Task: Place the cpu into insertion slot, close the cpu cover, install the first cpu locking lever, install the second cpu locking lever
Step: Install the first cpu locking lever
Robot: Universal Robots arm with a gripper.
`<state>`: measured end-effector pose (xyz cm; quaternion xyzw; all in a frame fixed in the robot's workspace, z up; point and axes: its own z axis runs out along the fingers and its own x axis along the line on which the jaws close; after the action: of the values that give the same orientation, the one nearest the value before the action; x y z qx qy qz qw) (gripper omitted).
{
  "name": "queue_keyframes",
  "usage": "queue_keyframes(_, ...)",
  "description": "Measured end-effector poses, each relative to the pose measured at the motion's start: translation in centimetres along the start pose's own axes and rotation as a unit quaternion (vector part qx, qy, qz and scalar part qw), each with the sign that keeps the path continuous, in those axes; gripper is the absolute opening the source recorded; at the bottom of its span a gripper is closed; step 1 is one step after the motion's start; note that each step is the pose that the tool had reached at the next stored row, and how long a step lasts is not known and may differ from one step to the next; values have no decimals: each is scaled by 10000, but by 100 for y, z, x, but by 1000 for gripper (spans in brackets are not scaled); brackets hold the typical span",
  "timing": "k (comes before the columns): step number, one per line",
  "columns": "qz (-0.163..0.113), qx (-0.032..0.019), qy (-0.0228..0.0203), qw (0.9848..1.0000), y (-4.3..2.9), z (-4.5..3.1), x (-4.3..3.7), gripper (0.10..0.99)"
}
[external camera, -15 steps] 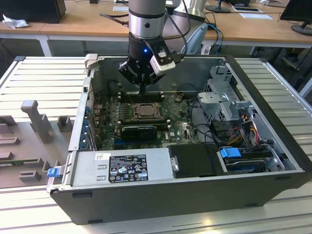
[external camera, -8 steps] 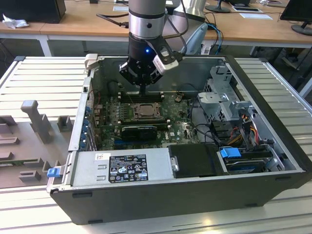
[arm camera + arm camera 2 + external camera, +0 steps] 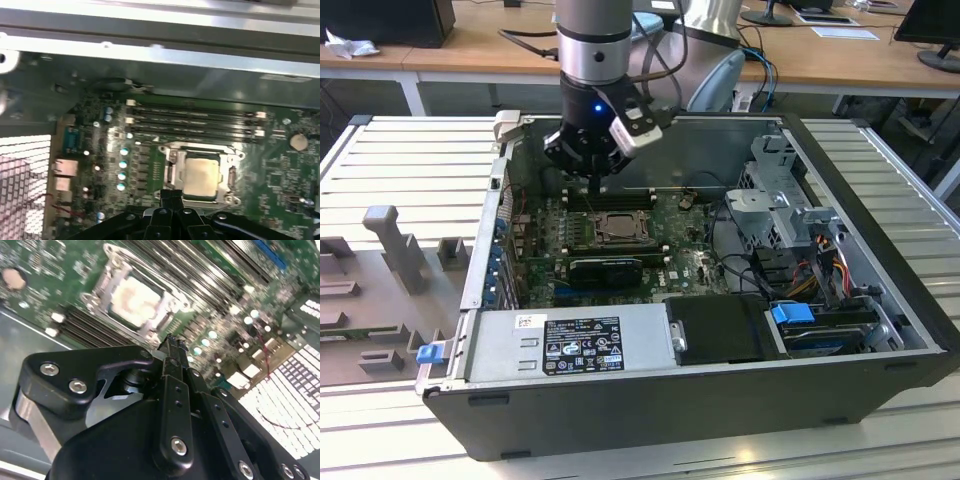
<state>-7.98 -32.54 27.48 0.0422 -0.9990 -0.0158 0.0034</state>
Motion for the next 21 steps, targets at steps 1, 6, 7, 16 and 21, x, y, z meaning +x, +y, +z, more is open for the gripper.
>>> queue_keyframes(1,-1,-23,-2,10000,5,6,57,106)
queue_keyframes(6,-1,-101,-8,9999,67,99,238,106)
queue_keyframes(7,-2,-103,-9,9999,94,117,251,106)
queue_keyframes(16,34,-117,-11,9999,276,163,274,106)
queue_keyframes(21,39,-117,-11,9999,335,172,260,106)
